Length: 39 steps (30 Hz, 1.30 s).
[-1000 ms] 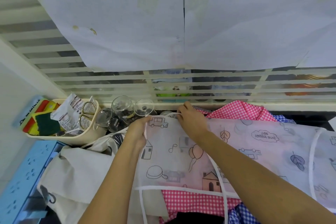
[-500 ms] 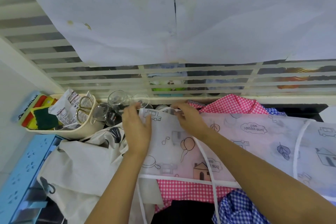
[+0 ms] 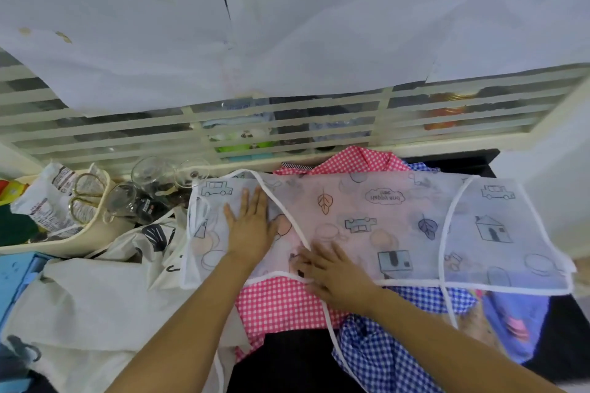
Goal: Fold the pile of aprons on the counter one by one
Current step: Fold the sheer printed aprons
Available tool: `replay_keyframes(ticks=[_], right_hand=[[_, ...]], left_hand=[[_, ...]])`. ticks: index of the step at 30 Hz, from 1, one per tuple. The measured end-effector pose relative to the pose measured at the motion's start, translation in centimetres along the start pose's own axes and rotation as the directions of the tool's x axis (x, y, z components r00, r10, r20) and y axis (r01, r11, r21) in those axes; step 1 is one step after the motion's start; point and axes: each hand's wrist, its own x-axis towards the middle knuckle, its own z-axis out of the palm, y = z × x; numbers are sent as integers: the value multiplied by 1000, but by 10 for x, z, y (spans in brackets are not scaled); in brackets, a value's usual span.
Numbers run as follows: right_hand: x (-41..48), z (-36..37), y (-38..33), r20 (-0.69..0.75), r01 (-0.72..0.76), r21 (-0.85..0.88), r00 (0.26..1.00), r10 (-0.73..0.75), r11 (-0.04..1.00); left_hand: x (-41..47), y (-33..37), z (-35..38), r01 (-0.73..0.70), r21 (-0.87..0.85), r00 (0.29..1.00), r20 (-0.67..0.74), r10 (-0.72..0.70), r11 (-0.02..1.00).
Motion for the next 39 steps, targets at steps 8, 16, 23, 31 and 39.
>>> replay_keyframes(ticks=[8, 16, 23, 31, 39], right_hand=[[-66, -43, 8, -207, -225, 816, 746, 632, 532], [-194, -25, 77, 305, 232, 924, 34, 952, -304], [-198, -49, 103, 506, 593, 633, 169, 846, -497], [-188, -60, 137, 565, 501, 650, 185, 804, -572], [-206, -61, 163, 573, 479, 678, 132, 809, -558]], left_hand=[[-52, 91, 5, -85, -321, 986, -161, 34, 943], [-70, 172, 41, -318, -110, 894, 295, 336, 942], [-74, 160, 36, -336, -73, 880, 329, 341, 939], [-87, 230, 20, -463, -225, 839, 201, 506, 857], [-68, 268, 47, -255, -77, 863, 431, 263, 964]])
